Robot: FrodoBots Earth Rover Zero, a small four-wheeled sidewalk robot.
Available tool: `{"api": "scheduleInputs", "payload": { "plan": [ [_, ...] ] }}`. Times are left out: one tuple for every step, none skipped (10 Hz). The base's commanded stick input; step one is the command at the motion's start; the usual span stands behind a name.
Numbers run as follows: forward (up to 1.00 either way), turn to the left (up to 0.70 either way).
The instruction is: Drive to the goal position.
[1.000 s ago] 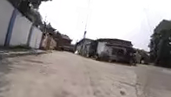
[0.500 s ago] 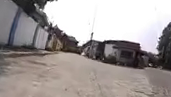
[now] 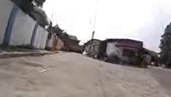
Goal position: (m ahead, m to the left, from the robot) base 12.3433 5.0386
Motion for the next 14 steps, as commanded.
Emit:
{"api": "scheduleInputs", "payload": {
  "plan": [
    [0.85, 0.00],
    [0.85, 0.02],
    [0.85, 0.07],
    [0.85, 0.31],
    [0.85, 0.22],
    [0.85, 0.04],
    [0.85, 0.00],
    [0.85, 0.00],
    [0.85, 0.00],
    [0.85, 0.00],
    [0.85, 0.00],
    [0.85, 0.00],
    [0.85, 0.00],
    [0.85, 0.00]
  ]
}}
